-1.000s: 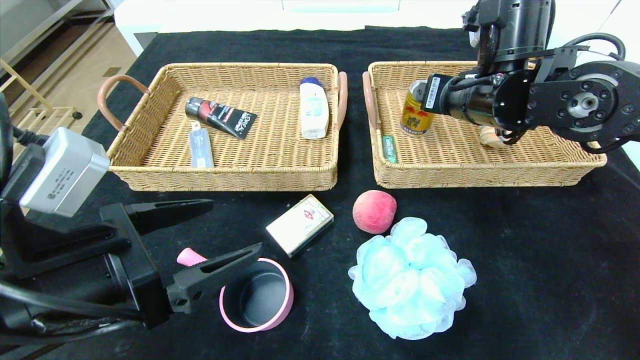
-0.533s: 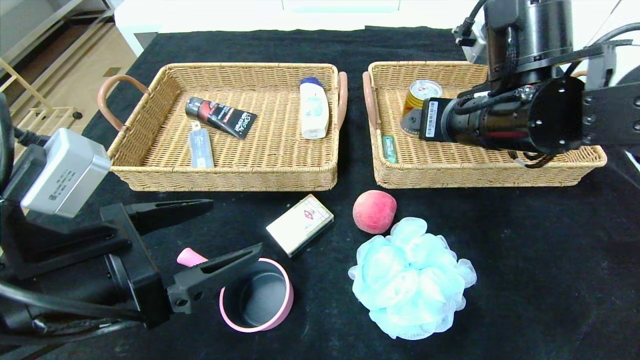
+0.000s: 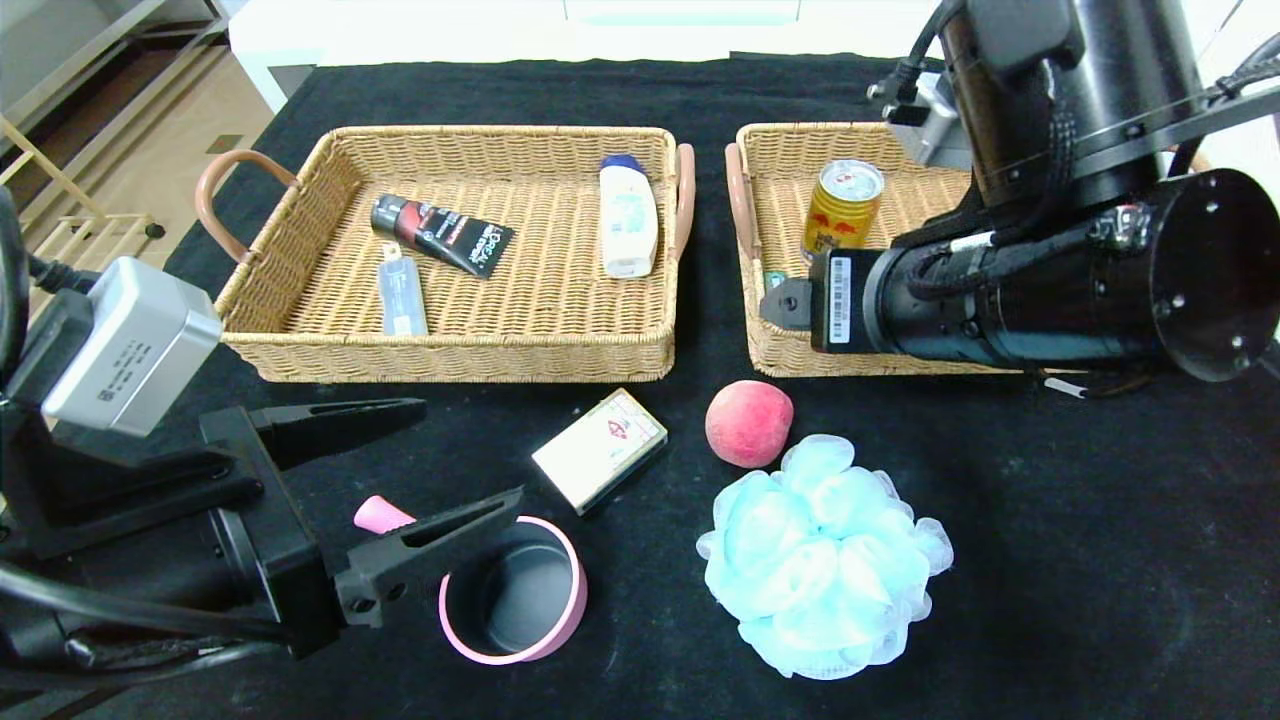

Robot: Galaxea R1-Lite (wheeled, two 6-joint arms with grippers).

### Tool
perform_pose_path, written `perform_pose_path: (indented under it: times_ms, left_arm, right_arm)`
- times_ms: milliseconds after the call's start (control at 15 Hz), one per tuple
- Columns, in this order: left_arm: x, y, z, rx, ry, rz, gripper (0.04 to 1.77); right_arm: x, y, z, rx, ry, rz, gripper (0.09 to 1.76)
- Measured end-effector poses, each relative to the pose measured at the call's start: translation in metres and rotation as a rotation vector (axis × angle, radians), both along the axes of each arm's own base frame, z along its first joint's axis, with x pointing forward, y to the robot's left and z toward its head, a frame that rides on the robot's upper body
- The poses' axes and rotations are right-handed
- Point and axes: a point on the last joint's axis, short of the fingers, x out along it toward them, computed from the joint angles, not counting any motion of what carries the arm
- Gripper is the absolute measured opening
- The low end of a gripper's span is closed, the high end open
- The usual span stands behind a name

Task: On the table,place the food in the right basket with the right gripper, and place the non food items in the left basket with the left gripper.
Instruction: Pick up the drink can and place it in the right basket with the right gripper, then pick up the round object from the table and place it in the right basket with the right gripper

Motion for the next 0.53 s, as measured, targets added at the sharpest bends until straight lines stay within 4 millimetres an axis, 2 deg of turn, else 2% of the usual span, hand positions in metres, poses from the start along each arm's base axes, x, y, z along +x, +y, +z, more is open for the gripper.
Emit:
perform_pose_path:
  times_ms: [200,533]
  left_arm:
    - [0.000,0.000,0.001,-0.001,-0.002,0.001,1.72]
    - [0.000,0.002,0.002,-0.003,-0.007,0.007,1.72]
  right_arm:
    - [-0.006,0.015,-0.012,-0.024,0.055,0.030,1.70]
    - [0.004,0.032,-0.033,-0.078,0.105,0.035,1.70]
